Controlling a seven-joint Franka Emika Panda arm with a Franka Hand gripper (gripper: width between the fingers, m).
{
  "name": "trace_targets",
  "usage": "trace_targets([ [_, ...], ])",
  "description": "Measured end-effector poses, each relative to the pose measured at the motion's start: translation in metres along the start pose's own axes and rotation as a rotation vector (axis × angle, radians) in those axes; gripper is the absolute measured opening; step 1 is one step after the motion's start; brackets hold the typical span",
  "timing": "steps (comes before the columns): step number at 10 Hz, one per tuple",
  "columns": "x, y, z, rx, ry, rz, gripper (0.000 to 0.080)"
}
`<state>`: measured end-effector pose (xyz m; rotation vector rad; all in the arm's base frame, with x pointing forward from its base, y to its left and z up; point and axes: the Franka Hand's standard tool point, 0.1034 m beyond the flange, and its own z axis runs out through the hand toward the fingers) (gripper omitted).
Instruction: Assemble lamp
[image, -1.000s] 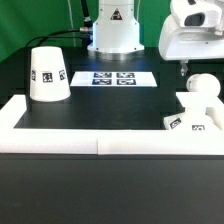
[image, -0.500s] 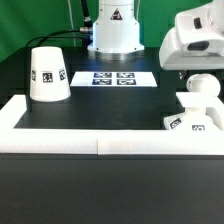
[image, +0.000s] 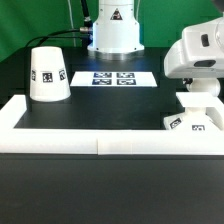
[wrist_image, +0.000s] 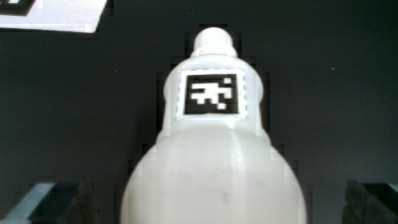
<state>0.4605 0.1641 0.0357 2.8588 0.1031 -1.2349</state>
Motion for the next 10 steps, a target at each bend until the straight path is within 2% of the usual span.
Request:
trace_targets([
  [5,0.004,0.003,0.015,0.001,0.003,0.005,0.0699],
  [9,0.006,0.003,0.019,0.001,0.003,0.008,0.0699],
  [10,0.006,0.004,0.019,0.002,0.003,0.008,0.0575],
])
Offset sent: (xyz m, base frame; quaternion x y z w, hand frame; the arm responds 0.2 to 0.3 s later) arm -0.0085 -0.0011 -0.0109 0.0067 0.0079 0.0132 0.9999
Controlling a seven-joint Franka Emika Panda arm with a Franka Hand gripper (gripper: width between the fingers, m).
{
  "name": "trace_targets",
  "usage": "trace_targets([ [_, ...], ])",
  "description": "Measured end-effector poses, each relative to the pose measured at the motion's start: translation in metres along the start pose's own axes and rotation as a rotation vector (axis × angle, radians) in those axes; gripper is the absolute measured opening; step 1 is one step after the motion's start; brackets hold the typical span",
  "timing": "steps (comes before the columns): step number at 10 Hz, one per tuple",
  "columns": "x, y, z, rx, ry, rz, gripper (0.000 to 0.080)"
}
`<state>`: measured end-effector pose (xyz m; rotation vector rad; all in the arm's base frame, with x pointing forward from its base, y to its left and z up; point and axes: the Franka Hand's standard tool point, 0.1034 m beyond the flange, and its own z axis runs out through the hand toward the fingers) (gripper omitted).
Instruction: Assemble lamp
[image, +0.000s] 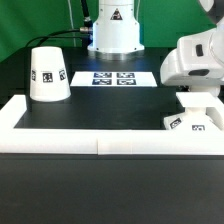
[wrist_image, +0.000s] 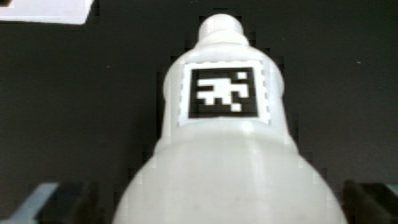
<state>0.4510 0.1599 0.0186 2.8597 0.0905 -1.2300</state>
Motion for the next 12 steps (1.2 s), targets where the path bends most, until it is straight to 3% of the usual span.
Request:
trace_targets([
  [6,0.000,0.001,-0.001,0.000,0.001,-0.008,0.0577],
  [8,-0.009,0.018,-0.021,0.009,0.009,-0.065,0.0579],
  [12,-0.041,0.039,-0.067,0.029,0.014,-0.064,0.0579],
])
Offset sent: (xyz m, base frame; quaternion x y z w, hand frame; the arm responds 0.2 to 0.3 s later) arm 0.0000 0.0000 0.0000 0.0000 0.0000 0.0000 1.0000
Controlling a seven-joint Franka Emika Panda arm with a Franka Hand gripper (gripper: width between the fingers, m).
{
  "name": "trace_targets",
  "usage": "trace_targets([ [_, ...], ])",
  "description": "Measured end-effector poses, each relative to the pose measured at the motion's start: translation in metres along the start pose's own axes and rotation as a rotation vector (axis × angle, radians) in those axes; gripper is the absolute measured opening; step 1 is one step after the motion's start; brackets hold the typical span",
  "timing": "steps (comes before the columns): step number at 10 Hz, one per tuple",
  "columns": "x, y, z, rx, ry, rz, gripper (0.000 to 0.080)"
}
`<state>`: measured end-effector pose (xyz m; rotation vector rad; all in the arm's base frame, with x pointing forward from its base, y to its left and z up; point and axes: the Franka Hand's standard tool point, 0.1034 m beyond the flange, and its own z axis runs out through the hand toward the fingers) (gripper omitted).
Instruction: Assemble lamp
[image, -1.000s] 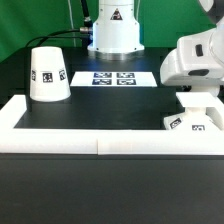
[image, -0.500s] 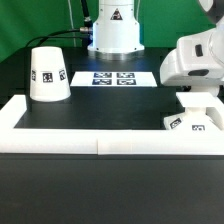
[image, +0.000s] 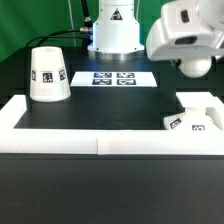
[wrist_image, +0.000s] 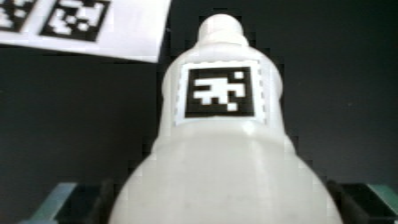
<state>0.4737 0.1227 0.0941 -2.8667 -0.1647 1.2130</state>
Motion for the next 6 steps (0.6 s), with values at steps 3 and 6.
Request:
trace_targets([
  [3,0.005,0.001,-0.009,0.003,0.080,0.003,0.0579],
  [6,0.013,0.002,-0.014,0.004,0.308,0.001,0.0579],
])
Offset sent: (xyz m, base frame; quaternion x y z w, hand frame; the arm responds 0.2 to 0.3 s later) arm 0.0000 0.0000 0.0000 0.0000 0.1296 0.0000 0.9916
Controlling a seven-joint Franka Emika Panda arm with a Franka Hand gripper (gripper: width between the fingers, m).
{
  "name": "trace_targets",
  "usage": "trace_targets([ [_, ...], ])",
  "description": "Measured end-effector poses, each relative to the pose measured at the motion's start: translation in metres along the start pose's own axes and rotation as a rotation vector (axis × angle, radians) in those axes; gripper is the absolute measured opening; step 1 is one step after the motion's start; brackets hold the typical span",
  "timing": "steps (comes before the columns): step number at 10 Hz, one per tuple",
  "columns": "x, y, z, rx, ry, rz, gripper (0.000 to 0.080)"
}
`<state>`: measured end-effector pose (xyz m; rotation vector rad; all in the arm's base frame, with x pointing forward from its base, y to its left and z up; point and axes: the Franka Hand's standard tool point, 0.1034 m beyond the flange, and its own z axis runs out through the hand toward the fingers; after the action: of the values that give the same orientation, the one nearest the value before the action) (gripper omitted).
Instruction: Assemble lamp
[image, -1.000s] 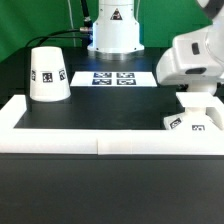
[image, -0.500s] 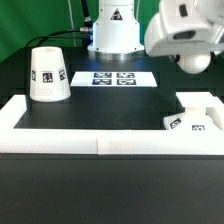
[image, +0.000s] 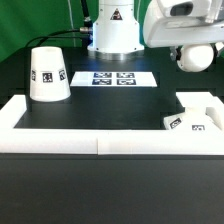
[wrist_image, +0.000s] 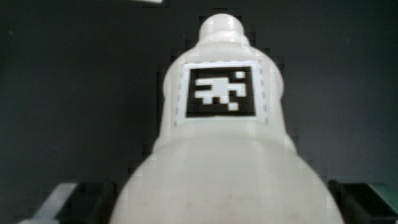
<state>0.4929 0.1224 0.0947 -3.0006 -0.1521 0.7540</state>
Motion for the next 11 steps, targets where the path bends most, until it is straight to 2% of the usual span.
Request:
trace_targets([
  [3,0.008,0.003,-0.006,-0.003,0.221,-0.016,0.0579],
  [5,0.008,0.006,-0.016,-0.009,0.375,-0.041,0.0579],
  [6,0.003,0.010,-0.019,-0.013,0.423,-0.045,0.0579],
  [8,0.000,0.021,-0.039,-0.026,0.592,-0.066,0.0579],
  [9,-0.005,0.028,-0.057,-0.032,0.666,-0.067,0.0579],
  [10,-0.008,0.028,-0.067,-0.032,0.735,-0.056,0.0579],
  [11,-0.009,0.026,-0.069,-0.029,0.746,-0.050,0.0579],
])
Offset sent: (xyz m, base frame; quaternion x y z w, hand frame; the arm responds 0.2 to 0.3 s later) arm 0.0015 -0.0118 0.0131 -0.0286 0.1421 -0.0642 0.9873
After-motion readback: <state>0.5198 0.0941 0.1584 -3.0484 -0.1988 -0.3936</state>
